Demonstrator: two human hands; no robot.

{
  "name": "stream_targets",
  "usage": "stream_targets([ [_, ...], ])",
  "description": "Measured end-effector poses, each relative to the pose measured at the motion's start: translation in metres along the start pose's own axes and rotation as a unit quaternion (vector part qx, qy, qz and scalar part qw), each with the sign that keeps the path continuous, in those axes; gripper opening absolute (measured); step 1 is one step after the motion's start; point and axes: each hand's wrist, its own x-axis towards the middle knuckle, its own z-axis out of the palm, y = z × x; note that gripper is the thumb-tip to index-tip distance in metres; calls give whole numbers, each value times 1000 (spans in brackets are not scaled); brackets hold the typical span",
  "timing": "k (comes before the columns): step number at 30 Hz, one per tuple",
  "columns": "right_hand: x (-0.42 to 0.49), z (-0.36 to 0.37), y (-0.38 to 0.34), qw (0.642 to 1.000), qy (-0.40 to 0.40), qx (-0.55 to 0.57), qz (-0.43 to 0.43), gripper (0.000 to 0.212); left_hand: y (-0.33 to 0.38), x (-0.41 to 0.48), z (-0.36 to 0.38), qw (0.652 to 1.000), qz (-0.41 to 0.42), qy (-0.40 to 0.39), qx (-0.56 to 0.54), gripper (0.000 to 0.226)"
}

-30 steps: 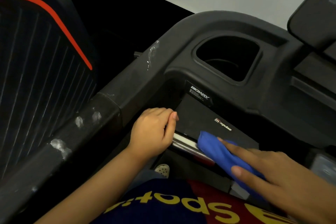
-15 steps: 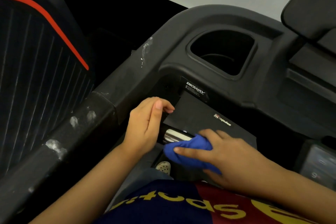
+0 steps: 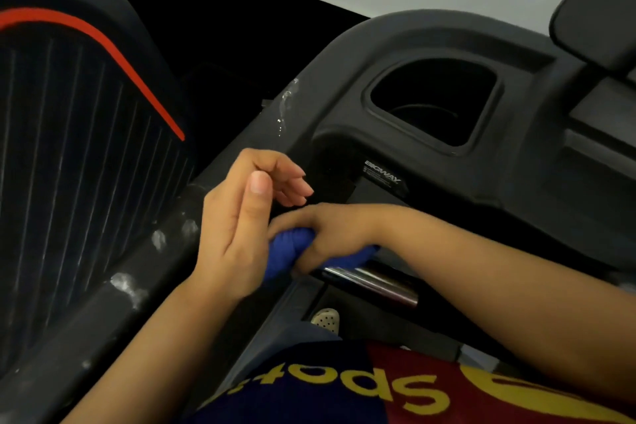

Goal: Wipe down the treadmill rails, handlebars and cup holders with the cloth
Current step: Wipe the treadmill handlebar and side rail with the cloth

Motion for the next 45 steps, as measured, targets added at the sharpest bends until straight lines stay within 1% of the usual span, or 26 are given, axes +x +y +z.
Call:
stream_targets([
  [2, 3, -1, 4, 997, 12, 74, 2, 40, -1, -3, -1, 999, -4, -23, 29, 38],
  [3, 3, 1, 6, 996, 31, 89, 4, 35, -1, -5, 0, 998, -9, -37, 53, 38],
  [4, 2, 4, 6, 994, 58, 90, 0, 35, -2, -7, 1, 995, -16, -54, 88, 36],
  [6, -4, 11, 3, 992, 116, 58, -11, 35, -6, -11, 7, 977, -31, -110, 180, 34],
  [8, -16, 15, -1, 989, 149, -8, -17, 31, -10, -13, 13, 952, -33, -190, 239, 37],
  [10, -28, 21, -8, 985, 158, -71, 7, 14, -12, -10, 19, 934, -34, -243, 261, 44],
  [11, -34, 26, -8, 980, 158, -118, 23, 19, -11, -8, 21, 931, -38, -250, 262, 48],
  [12, -36, 33, -6, 966, 175, -186, 41, 41, -9, -5, 23, 933, -47, -246, 258, 51],
  [13, -37, 41, 0, 942, 199, -267, 50, 60, -7, -1, 25, 937, -60, -236, 251, 54],
  [14, -38, 49, 1, 917, 228, -325, 51, 71, -6, 1, 26, 940, -71, -229, 244, 56],
  [15, -37, 56, 4, 904, 252, -343, 43, 76, -6, 2, 27, 940, -75, -232, 237, 59],
  [16, -38, 61, 6, 903, 268, -333, 35, 78, -8, 2, 29, 938, -73, -249, 231, 61],
  [19, -47, 64, 11, 924, 291, -246, 13, 80, -20, -5, 33, 921, -49, -332, 195, 65],
  [21, -59, 60, 7, 939, 307, -152, -1, 82, -27, -9, 32, 911, -31, -358, 202, 70],
  [23, -76, 57, 6, 948, 309, -78, 13, 86, -31, -9, 30, 899, -18, -376, 225, 78],
  [25, -92, 59, 9, 945, 310, -88, 53, 90, -30, -9, 29, 879, -10, -400, 258, 85],
  [27, -103, 64, 13, 937, 298, -146, 108, 97, -31, -11, 27, 855, 8, -423, 299, 89],
  [28, -107, 67, 17, 931, 288, -185, 128, 96, -31, -12, 26, 846, 30, -427, 319, 88],
  [30, -112, 72, 22, 915, 283, -247, 144, 76, -31, -16, 25, 831, 82, -422, 352, 86],
  [32, -115, 75, 23, 907, 297, -261, 144, 55, -29, -19, 25, 829, 92, -415, 363, 80],
  [33, -116, 76, 23, 908, 299, -256, 146, 50, -28, -20, 25, 831, 93, -411, 363, 74],
  [35, -118, 76, 24, 912, 292, -247, 151, 47, -27, -23, 21, 828, 96, -407, 374, 63],
  [36, -119, 76, 25, 912, 289, -248, 151, 47, -28, -23, 16, 820, 95, -412, 386, 60],
  [39, -120, 77, 26, 908, 292, -264, 142, 46, -28, -20, -3, 787, 73, -438, 429, 62],
  [43, -122, 79, 25, 899, 305, -285, 130, 45, -13, -5, -17, 759, 52, -455, 462, 58],
  [45, -122, 79, 24, 898, 310, -287, 126, 45, -1, 11, -19, 740, 18, -486, 464, 56],
])
